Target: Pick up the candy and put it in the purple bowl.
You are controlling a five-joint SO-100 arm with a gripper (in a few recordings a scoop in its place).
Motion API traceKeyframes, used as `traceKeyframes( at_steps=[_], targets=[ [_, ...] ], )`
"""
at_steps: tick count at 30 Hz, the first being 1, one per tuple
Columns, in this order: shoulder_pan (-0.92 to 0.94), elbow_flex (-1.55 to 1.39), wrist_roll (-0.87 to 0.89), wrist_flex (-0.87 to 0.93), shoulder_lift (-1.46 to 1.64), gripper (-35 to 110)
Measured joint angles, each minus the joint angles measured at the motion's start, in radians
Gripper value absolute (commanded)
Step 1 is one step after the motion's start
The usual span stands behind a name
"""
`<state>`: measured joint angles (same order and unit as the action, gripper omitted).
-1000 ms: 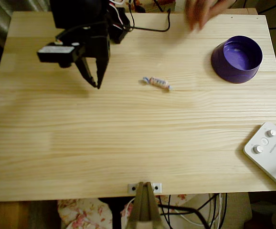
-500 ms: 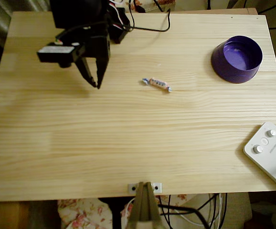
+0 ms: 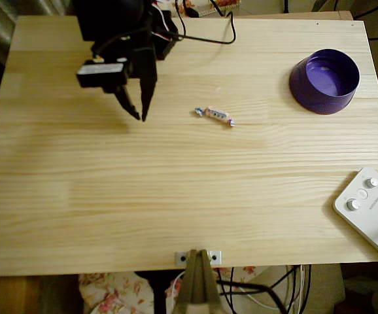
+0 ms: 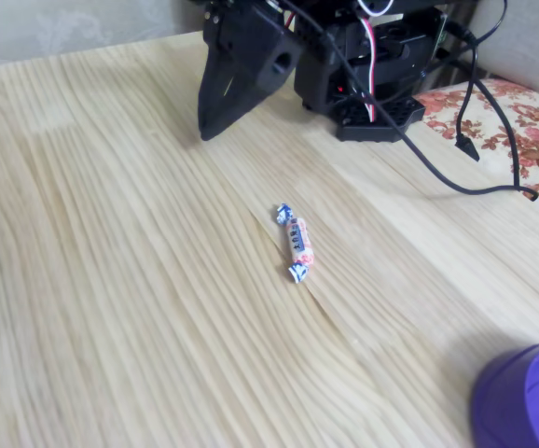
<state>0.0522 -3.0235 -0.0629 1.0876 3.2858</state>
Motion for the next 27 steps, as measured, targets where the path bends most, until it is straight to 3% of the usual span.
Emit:
traceKeyframes(
  at_steps=[27],
  targets=[
    [-0.038,0.0,-0.057,0.0,0.0,-1]
  ],
)
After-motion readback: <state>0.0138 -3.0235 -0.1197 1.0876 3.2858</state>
